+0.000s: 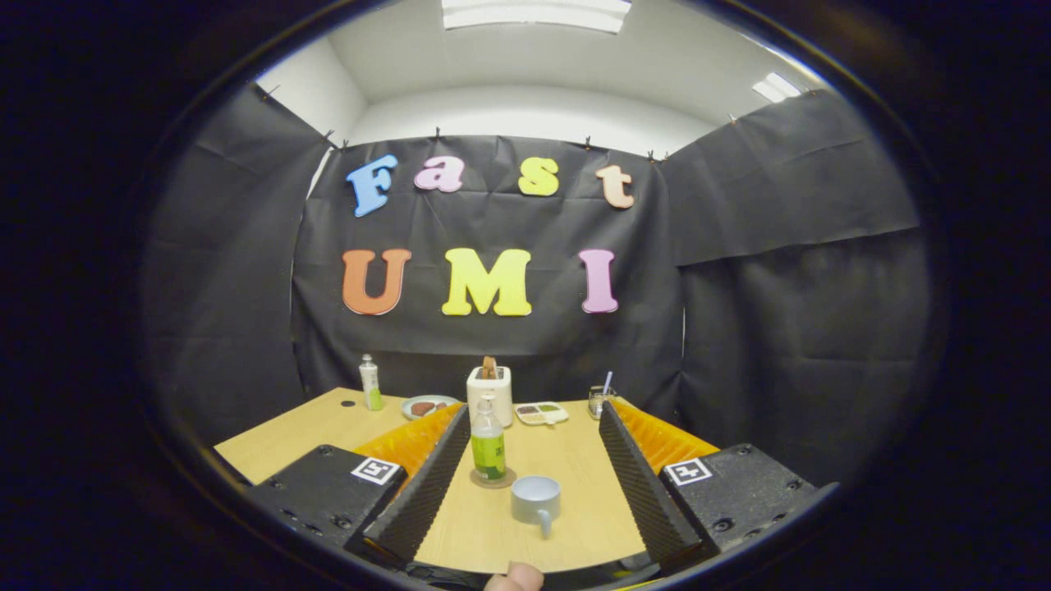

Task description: Take the bottle from table, then pour the juice into the cup, finally place the bottle on the coaster

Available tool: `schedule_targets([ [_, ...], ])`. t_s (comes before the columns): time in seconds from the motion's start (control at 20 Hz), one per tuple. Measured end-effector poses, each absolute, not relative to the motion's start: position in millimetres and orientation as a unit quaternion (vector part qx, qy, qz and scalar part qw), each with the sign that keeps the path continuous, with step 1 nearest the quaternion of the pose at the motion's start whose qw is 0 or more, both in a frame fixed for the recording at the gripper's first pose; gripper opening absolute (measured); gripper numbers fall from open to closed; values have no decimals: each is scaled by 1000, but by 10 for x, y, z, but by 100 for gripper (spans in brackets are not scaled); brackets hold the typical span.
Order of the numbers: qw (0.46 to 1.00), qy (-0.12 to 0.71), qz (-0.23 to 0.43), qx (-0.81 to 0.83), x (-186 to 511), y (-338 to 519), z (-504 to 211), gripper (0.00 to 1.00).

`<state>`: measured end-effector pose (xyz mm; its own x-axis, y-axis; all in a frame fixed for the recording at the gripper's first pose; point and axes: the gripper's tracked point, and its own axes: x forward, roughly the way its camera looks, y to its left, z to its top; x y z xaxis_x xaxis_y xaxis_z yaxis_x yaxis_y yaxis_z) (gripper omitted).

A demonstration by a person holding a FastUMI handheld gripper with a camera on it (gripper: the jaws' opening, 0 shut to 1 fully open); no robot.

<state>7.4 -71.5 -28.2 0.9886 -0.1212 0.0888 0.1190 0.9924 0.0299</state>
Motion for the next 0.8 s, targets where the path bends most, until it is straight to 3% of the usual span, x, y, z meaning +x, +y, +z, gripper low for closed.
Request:
schedule_targets([
  [0.8,997,-49,-55,24,61,-739,-312,100],
])
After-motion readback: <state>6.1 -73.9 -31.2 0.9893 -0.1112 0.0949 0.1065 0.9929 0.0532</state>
